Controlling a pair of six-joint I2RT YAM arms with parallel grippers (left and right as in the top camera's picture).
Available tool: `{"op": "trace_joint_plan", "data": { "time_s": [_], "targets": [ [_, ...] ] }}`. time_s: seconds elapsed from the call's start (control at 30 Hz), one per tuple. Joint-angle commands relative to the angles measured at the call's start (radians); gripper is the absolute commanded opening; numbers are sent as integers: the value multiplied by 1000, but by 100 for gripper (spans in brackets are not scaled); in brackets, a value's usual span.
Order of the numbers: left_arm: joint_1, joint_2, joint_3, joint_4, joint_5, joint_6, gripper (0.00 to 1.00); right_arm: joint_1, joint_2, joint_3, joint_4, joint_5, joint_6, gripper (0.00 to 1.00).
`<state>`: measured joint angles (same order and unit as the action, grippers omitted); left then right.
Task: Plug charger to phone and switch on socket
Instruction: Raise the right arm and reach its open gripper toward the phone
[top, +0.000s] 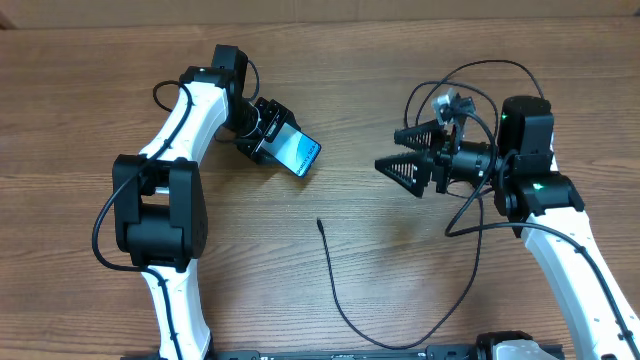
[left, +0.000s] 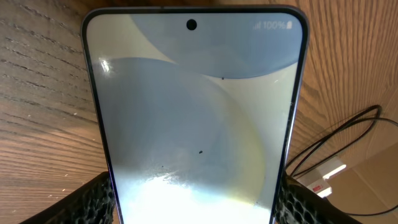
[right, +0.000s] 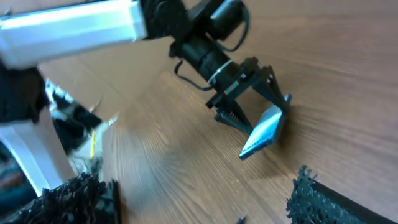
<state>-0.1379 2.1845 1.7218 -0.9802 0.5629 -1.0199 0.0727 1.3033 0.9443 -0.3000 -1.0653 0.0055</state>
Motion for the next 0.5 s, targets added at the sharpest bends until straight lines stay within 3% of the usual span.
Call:
{"op": "trace_joint_plan", "data": {
  "time_s": [0.0, 0.1, 0.23, 0.47],
  "targets": [
    [-8, 3, 29, -3, 6, -31, 4, 6, 28, 29, -11, 139, 258, 100],
    [-8, 3, 29, -2, 5, -35, 4, 6, 63, 28, -48, 274, 400, 100],
    [-9, 3, 29, -2, 3, -36, 4, 6, 136, 28, -26, 298, 537, 100],
    [-13, 3, 29, -3, 3, -36, 4, 7, 173, 28, 52, 298, 547, 100]
  ]
}}
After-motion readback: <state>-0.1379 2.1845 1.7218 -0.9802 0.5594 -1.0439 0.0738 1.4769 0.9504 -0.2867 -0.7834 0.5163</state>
